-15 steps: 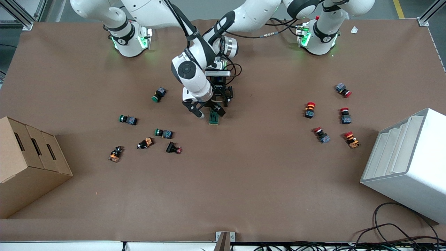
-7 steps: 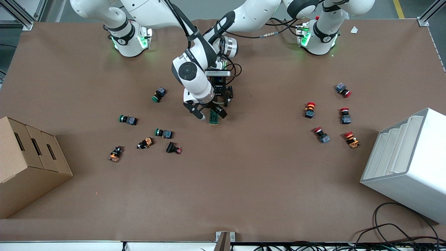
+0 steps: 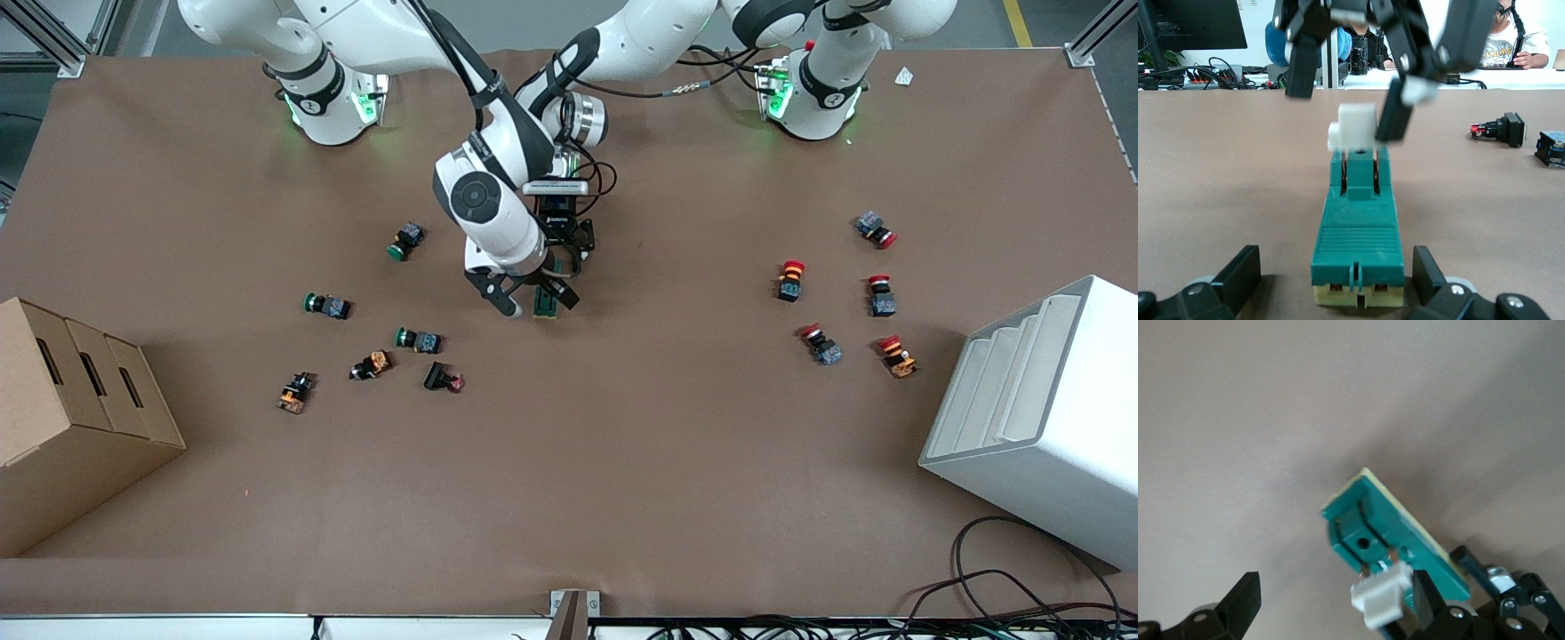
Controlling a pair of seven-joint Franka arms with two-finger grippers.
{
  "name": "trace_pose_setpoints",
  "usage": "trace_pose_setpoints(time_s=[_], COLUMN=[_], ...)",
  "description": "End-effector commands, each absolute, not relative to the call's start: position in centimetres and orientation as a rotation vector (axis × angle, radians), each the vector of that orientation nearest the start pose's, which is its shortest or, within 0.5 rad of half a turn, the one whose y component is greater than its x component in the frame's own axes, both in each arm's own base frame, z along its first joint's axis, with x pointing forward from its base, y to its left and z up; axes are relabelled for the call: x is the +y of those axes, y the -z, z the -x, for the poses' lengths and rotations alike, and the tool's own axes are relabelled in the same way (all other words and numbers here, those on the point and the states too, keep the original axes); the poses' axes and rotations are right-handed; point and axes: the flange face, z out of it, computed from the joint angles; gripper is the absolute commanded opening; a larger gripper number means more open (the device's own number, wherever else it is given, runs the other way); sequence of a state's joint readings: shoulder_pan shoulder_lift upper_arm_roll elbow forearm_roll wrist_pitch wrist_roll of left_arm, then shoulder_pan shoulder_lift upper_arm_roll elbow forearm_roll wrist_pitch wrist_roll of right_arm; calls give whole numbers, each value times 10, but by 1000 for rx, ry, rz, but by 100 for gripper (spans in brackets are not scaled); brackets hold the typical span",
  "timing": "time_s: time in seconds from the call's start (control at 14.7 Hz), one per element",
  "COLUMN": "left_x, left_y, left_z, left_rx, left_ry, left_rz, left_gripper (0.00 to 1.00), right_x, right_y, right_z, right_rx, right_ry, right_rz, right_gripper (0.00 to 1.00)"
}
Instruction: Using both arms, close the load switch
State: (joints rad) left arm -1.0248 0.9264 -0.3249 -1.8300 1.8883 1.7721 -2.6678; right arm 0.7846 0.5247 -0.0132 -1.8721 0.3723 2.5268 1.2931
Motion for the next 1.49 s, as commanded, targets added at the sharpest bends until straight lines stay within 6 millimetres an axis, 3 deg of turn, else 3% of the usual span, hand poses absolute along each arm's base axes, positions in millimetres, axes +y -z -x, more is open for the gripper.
trace_pose_setpoints(time_s=[0.0,0.48,0.88,1.43], left_x=[-555,-555,-555,-556], left_y=[-14,-14,-14,-15], left_z=[-210,-211,-211,-211], left_rx=[42,39,40,23], left_ry=[1829,1830,1828,1835], left_rz=[2616,2616,2616,2621], left_gripper=[99,99,99,100], right_x=[459,462,469,448], right_y=[-250,-248,-238,-232], right_z=[-479,-479,-496,-515], right_rx=[1159,1155,1157,1104], right_ry=[-203,-193,-178,-154], right_rz=[2643,2643,2631,2655], right_gripper=[100,100,100,100])
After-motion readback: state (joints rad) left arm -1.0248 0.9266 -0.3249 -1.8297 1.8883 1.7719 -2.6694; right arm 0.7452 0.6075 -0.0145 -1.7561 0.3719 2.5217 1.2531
